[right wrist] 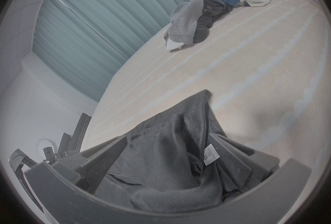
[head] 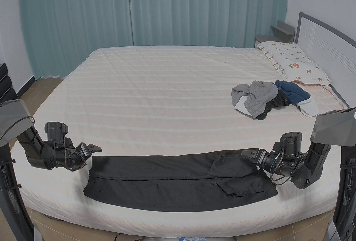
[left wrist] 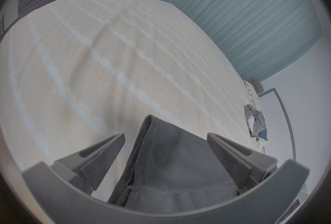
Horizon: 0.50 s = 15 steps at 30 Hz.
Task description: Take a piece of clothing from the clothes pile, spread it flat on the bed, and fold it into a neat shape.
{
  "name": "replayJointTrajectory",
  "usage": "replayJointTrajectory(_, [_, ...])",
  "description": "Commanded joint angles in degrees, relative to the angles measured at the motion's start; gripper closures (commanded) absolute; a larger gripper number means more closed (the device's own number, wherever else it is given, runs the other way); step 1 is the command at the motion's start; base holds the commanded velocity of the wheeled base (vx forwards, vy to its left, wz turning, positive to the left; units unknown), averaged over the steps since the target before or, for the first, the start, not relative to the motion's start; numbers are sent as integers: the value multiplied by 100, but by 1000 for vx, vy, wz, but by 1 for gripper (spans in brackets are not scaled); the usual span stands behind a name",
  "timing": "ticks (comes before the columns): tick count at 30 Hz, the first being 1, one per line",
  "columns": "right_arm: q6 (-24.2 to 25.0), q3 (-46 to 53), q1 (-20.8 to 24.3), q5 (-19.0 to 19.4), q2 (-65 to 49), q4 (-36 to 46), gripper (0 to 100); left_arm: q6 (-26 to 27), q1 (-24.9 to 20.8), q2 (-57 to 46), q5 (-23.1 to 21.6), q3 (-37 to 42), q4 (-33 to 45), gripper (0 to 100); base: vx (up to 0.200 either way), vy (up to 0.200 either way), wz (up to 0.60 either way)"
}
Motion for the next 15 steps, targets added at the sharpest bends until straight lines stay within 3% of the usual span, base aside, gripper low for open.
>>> replayJointTrajectory(1, [8,-65,-1,-3,202,-11,0,-1,2,112,1,-17,-7,0,0,0,0])
replayJointTrajectory(5, [16,-223,-1,-91,386,-11,0,-10,2,139,1,-26,-7,0,0,0,0])
replayJointTrajectory(6, [16,-241,-1,-100,395,-11,100,-1,2,156,1,-26,-7,0,0,0,0])
replayJointTrajectory(15, [34,-373,25,-197,597,7,100,-1,2,200,10,-87,-7,0,0,0,0])
